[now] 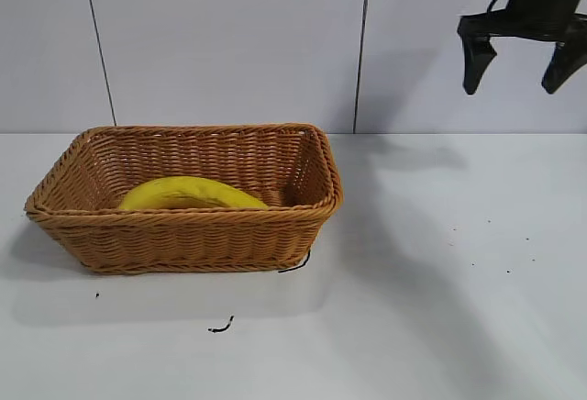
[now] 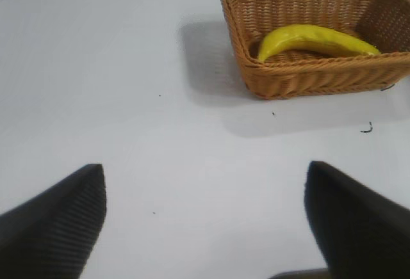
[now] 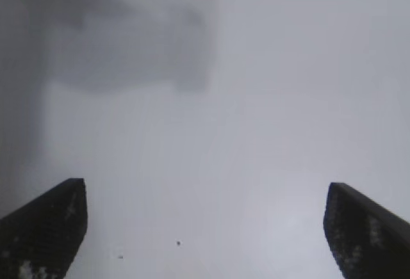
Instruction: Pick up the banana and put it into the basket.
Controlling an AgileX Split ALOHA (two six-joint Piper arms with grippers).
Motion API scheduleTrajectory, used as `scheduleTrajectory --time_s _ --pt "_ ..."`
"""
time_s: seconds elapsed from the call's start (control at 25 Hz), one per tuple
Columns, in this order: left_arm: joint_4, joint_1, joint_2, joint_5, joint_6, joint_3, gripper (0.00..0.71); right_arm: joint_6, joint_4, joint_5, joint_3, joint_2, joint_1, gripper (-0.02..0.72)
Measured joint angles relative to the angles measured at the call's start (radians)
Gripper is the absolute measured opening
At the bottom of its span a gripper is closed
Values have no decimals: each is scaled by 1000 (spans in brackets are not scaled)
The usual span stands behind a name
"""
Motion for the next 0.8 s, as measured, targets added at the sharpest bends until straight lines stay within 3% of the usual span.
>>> scheduleTrajectory --time_s 0.36,0.8 --pt "0 0 0 0 0 0 635 -24 15 8 117 -45 -8 689" --pt "0 0 0 0 0 0 635 -73 65 10 646 -421 -7 689"
